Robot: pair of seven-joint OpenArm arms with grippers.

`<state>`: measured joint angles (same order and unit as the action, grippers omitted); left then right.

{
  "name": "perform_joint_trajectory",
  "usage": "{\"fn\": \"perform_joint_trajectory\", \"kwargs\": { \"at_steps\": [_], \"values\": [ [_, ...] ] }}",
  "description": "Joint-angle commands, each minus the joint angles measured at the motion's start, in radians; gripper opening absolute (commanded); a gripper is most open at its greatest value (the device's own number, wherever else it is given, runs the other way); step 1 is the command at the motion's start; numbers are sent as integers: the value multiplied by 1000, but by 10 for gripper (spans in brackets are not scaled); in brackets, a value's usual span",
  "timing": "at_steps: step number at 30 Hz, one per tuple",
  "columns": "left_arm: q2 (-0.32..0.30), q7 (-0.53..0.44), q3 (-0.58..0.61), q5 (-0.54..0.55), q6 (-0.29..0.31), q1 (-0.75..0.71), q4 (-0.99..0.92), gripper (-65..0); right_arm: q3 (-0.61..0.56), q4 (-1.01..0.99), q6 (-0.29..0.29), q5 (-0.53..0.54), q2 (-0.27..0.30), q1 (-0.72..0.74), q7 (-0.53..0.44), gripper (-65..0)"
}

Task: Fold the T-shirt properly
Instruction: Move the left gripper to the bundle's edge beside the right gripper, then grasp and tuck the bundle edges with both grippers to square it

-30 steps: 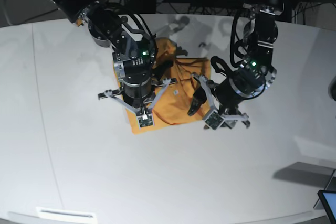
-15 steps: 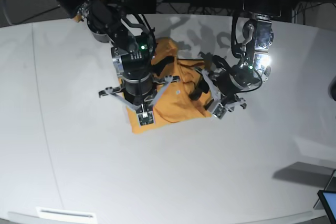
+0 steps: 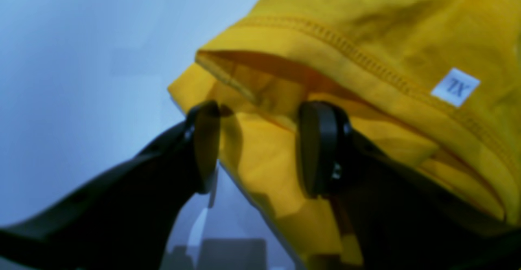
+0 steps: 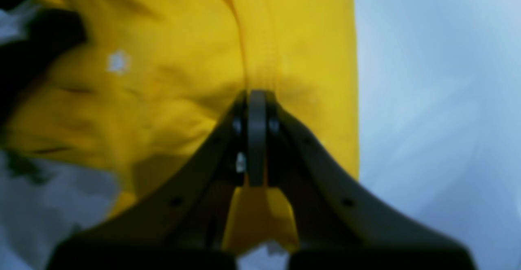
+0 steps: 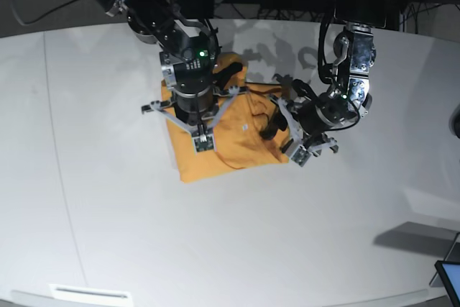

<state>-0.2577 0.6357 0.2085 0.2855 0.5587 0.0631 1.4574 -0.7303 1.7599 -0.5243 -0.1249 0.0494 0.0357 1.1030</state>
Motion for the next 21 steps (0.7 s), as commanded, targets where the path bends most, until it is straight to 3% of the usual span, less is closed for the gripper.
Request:
{"fn": "perform_joint_trajectory", "kwargs": {
  "at_steps": [1,7,13,18,21],
  "values": [
    [-10,26,-4,-35,-9,7,9,-339,5,-12,-1,-5,-9,13,-42,-650],
    [-13,26,-4,-35,-9,5,9,-339,54,-139,39,118,-21,17,-157,-650],
    [-35,26,-5,-33,-9,7,27,-339,56,-81,34,123,-16,16,-169,-650],
    [-56,34,-40,-30,-9,-12,157,-339,51,30,-10,57,-21,26,-47,-650],
    [-55,89,-103,-27,-9,-16,231,-339,50,104,-13,21,-21,26,-8,-650]
  ]
}}
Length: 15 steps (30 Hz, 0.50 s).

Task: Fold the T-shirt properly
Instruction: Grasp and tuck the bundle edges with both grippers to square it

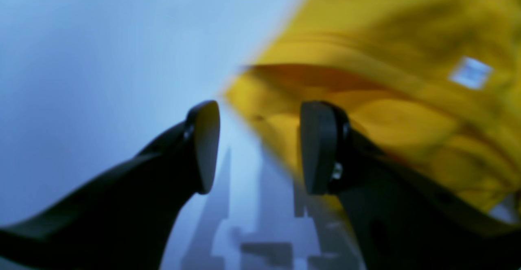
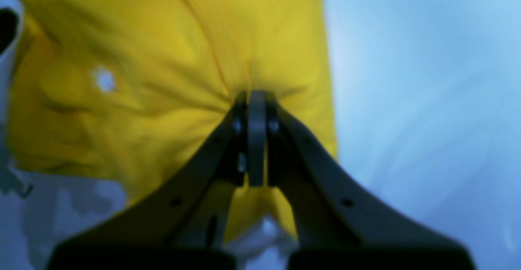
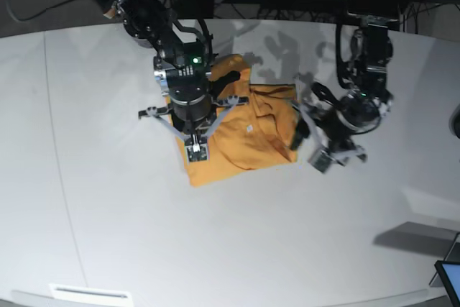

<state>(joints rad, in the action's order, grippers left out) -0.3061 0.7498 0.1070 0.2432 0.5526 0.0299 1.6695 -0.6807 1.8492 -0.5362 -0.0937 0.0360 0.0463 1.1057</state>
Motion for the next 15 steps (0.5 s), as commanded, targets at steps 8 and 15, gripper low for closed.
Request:
{"fn": "perform_joint_trajectory", "kwargs": {
  "at_steps": [8,15],
  "values": [
    [-5,1,-13,15,-3,-9,126,-339,-4,25,0,-16,-8,17,1,-650],
    [38,1,-10,9,-3,-37,73,-339,-64,-21,1,-15,-11,37,0,-650]
  ]
}}
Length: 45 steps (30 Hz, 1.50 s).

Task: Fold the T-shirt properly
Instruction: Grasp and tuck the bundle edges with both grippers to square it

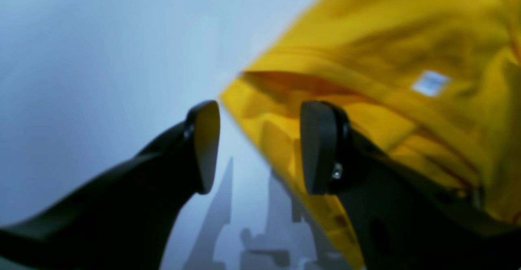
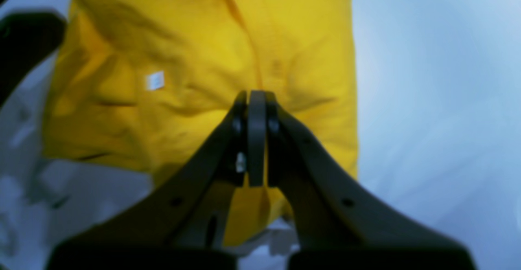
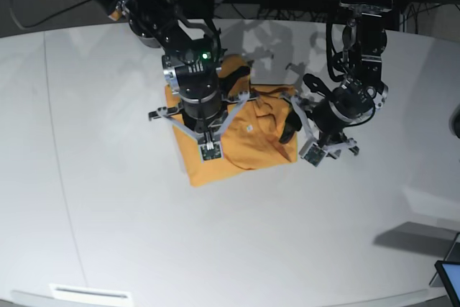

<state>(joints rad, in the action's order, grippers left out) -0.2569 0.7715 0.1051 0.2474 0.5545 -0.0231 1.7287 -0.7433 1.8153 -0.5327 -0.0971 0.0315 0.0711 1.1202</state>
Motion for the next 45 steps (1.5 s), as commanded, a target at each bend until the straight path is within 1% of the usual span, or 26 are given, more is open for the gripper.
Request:
{"fn": "perform_joint_trajectory", "kwargs": {
  "at_steps": [1,6,7,10,13,19,29,31,34,37,39,40,43,45],
  "values": [
    [-5,-20,-8,5,-4,16,4,-339,-11,-7,-2,-11,-6,16,-16,-650],
    [0,-24,-8,3,-4,28,-80,-339,-8,-121,0,-11,-26,23,-98,-650],
    [0,-24,-9,3,-4,32,-95,-339,-11,-151,7,-11,-28,26,-110,-650],
    [0,-25,-9,3,-4,48,-128,-339,-2,-237,59,-13,-48,29,-170,-650],
    [-3,-25,-11,3,-4,53,-158,-339,17,-300,62,-13,-52,35,-230,-650],
    [-5,-27,-15,2,-4,91,-227,-339,12,-349,62,-11,-52,82,-239,-650],
    [1,-30,-8,2,-4,259,-421,-339,15,-357,64,-11,-52,151,-237,-650],
    [1,-31,20,2,-4,289,-444,-339,15,-375,64,-11,-52,164,-239,-650],
    [1,-86,74,2,-4,323,-491,-339,15,-435,64,-11,-54,200,-243,-650],
    [3,-125,115,2,-4,358,-568,-339,15,-493,64,-11,-54,221,-288,-650],
    [17,-149,138,3,-4,384,-628,-339,15,-530,66,-11,-54,238,-322,-650],
    [20,-166,143,3,-4,397,-655,-339,15,-552,72,-11,-54,246,-334,-650],
    [23,-211,147,3,-4,430,-727,-339,18,-625,131,-11,-69,275,-371,-650],
    [24,-225,147,3,-4,458,-766,-339,46,-684,150,-11,-81,296,-404,-650]
  ]
}}
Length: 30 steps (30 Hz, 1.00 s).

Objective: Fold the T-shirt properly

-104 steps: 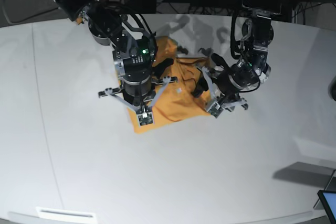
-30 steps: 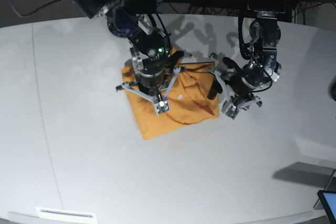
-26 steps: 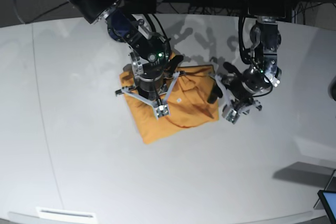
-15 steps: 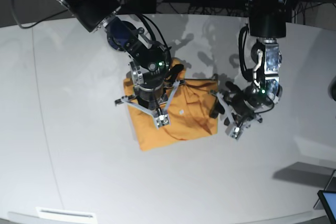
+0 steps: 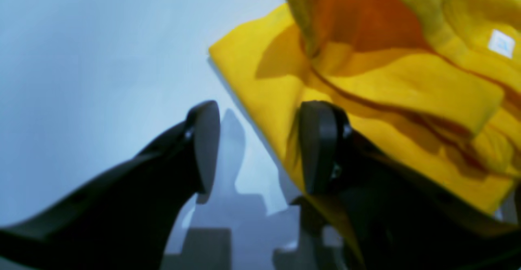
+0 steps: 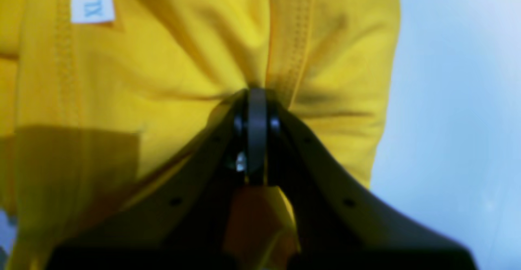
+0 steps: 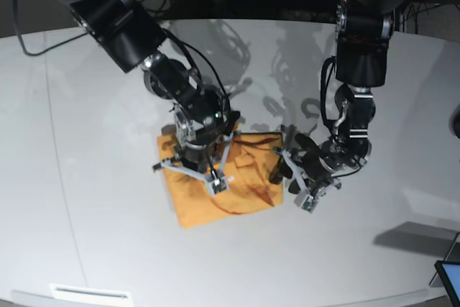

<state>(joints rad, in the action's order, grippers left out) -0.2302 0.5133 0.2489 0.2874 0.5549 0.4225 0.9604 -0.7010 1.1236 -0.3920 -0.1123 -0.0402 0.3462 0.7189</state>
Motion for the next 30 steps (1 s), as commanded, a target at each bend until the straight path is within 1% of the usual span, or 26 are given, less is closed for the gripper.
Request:
{"fn": "perform_joint_trajectory", "kwargs": {
  "at_steps": [1,4,7,11,14,15,17,18,19,21,22,23,25,26,28,30],
  "values": [
    [-2,29,3,-37,-5,25,-7,-339,14,-12,12,4,-17,30,-20,-650],
    [-4,29,3,-37,-5,60,-27,-339,27,-78,14,4,-20,72,-57,-650],
    [-8,29,3,-37,-5,80,-28,-338,27,-104,14,4,-22,93,-60,-650],
    [-10,29,3,-37,-5,85,-13,-338,27,-84,9,0,-20,89,-58,-650],
    [-18,32,-7,-37,-6,78,24,-334,27,-21,6,-2,-13,60,-58,-649],
    [-30,34,-7,-37,-20,78,38,-333,27,8,6,-2,3,52,-58,-649],
    [-34,35,-7,-37,-58,78,61,-331,27,72,6,-2,20,38,-57,-646],
    [-44,35,-7,-37,-77,78,78,-329,27,105,6,-2,21,34,-52,-631],
    [-50,35,-7,-37,-88,78,91,-329,27,134,6,-2,21,32,-35,-599],
    [-51,37,-7,-35,-92,77,125,-329,27,181,6,-2,30,35,3,-530],
    [-53,37,-7,-35,-92,68,147,-329,24,212,6,-2,36,34,11,-503],
    [-53,37,-10,-35,-92,59,174,-329,24,250,6,-2,39,32,14,-490],
    [-61,38,-13,-35,-92,39,248,-329,27,319,5,-10,44,21,23,-493],
    [-67,43,-27,-35,-92,22,286,-329,27,353,-3,-30,59,14,35,-493],
    [-68,80,-70,-35,-92,-11,375,-329,27,419,-25,-85,72,-5,63,-493],
    [-68,117,-132,-35,-92,-40,457,-329,30,465,-23,-146,75,-23,97,-493]
  ]
}}
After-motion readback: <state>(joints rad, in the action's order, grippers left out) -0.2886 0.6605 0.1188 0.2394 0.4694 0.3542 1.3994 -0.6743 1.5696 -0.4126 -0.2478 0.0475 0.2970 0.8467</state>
